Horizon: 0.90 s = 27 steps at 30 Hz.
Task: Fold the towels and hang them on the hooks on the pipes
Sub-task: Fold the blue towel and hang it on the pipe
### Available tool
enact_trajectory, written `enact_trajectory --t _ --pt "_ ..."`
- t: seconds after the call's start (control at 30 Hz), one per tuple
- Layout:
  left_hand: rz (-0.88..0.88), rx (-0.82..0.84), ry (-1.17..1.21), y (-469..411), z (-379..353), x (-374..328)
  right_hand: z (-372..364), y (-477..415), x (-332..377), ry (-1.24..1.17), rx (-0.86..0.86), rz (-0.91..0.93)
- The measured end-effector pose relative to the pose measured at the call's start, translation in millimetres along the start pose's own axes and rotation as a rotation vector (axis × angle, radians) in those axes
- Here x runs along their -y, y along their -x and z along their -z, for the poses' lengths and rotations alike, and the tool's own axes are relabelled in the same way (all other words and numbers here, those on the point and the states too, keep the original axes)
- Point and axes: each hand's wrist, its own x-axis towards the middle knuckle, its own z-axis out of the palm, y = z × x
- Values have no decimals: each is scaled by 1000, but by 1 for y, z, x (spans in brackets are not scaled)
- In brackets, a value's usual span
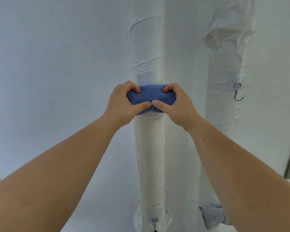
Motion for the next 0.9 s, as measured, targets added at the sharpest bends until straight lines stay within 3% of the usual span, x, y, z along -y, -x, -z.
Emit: enact_trajectory --t 0.2,0.4,0.73,0.9 --pt "-67 -24 -88 0 -9 3 1 -3 -12 35 34 40" --pt "-62 -59 -101 7 -16 3 -9 8 -18 28 -46 49" --pt "-27 1 -288 21 3 -12 -3 31 -5 304 -148 73" --pt "-23 74 -216 34 17 -19 -2 46 10 381 -151 53"
